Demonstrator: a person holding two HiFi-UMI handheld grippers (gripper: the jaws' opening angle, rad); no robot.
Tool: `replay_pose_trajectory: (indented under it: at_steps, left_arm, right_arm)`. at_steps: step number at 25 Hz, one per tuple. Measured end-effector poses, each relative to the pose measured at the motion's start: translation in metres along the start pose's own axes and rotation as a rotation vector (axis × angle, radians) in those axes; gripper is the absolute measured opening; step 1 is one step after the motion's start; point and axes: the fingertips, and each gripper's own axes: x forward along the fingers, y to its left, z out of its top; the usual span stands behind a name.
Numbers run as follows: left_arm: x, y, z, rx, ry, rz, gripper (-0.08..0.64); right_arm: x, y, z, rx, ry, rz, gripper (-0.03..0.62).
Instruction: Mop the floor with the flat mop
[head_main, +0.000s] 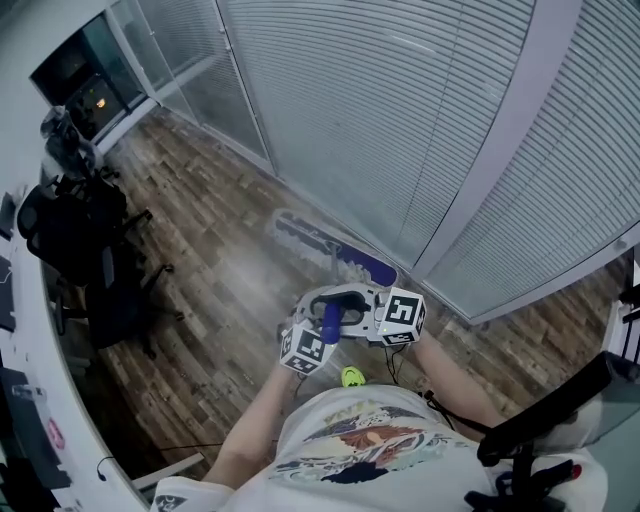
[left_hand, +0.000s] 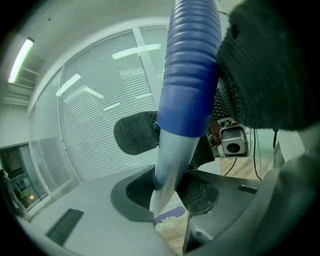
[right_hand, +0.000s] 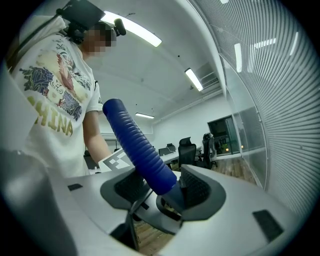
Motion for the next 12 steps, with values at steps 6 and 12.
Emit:
replay_pose_trajectory:
  at_steps: [6,12]
  left_arm:
    - [-0.021,-0.005,-0.017,-0.023,0.033,0.010,0.110]
    - [-0.063,-0.026,-0.027,-0.048,0.023,0.025,0.110]
  right_arm:
    - [0.021,0.019,-0.013,-0.002,0.053,0.035,0.227]
    - [0.041,0.061,-0.021,-0.002,0.076,0.024,0.227]
